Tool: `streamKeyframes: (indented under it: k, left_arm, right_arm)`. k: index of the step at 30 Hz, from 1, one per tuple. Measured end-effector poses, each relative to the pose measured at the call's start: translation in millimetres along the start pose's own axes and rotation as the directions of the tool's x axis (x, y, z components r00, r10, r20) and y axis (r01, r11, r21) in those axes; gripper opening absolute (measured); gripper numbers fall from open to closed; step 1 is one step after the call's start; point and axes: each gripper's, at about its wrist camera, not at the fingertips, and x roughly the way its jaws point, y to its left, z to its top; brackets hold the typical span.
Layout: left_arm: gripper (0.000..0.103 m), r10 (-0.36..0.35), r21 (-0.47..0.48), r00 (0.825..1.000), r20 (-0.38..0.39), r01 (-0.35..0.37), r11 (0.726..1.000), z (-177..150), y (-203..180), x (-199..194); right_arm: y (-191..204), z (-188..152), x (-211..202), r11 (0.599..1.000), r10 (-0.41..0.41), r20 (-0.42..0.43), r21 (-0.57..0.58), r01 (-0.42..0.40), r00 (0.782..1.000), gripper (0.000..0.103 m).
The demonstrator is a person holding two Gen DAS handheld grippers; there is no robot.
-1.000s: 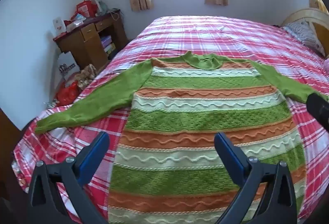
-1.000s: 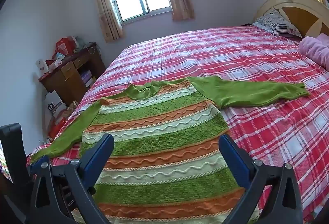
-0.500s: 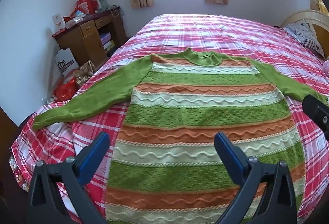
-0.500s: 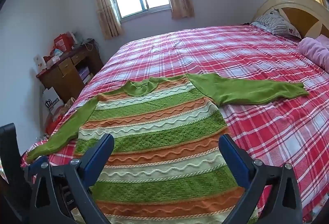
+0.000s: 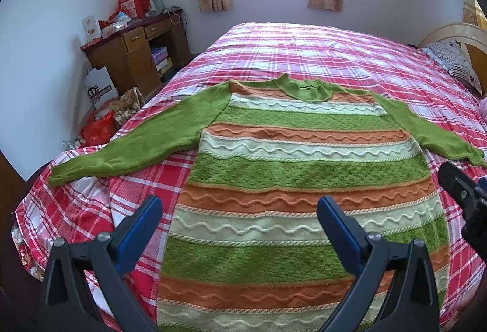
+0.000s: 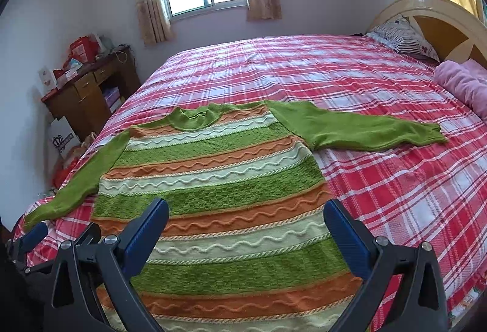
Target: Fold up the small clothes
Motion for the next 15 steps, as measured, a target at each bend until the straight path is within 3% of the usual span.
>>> streamKeyframes:
  k: [15]
  left_arm:
    - [0.103, -0.004, -0.007, 1.000, -0.004, 0.004, 1.000, 0.2, 0.3, 0.6]
  right_arm:
    - [2.9, 0.9, 2.0, 1.000, 0.006, -0.004, -0.002, -0.006, 1.000, 0.102]
